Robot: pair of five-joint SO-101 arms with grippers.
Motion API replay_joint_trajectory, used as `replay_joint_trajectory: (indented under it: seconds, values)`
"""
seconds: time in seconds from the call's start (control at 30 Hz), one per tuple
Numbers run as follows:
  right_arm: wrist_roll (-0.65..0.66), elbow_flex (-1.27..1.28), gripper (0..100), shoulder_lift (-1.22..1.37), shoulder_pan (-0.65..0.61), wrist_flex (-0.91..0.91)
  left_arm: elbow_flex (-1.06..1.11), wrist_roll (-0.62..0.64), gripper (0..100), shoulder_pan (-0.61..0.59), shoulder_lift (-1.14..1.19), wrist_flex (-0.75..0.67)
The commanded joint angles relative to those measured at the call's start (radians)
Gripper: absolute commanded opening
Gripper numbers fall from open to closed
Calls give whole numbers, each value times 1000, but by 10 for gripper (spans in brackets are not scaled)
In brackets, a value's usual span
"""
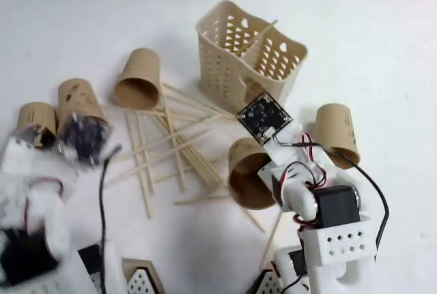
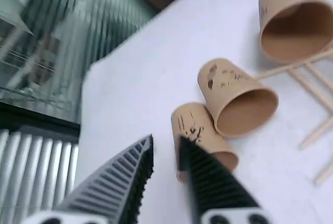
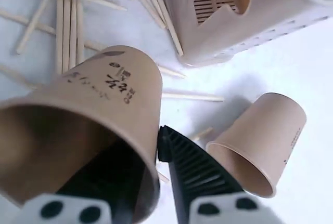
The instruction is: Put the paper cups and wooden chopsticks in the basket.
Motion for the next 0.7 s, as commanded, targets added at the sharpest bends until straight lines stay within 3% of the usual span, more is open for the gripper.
replay_joint_trajectory:
  seconds: [0.0, 0.2, 0.67]
  values:
    - [-8, -43, 19, -5, 2, 4, -89, -31, 285, -25, 213, -23]
    - [-8, -44, 19, -5, 2, 16, -103, -141, 278, -18, 435, -103]
    - [-9, -373, 19, -4, 2, 171, -106, -153, 275, -18, 877, -440]
